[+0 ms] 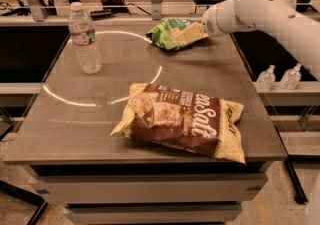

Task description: Move green rice chip bag near brown chip bag

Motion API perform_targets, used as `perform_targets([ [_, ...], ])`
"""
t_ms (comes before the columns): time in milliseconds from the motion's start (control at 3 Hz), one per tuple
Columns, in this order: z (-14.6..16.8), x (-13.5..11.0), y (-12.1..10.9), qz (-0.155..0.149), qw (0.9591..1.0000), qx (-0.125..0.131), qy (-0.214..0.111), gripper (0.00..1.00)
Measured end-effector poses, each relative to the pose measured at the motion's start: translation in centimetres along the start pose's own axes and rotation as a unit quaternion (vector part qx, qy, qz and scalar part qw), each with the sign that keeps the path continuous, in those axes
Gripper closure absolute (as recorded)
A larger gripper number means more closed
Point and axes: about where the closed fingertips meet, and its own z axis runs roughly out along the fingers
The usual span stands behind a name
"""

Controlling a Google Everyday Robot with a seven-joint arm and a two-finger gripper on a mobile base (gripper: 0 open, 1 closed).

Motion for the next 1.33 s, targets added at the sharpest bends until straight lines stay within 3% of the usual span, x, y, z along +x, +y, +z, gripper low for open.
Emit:
perform_targets([
  [667,3.5,0.9,-0.6,-0.014,0.9989,-0.032,0.032,0.00],
  [1333,5.4,2.1,0.1,-0.017,0.9957,-0.072,0.055,0.00],
])
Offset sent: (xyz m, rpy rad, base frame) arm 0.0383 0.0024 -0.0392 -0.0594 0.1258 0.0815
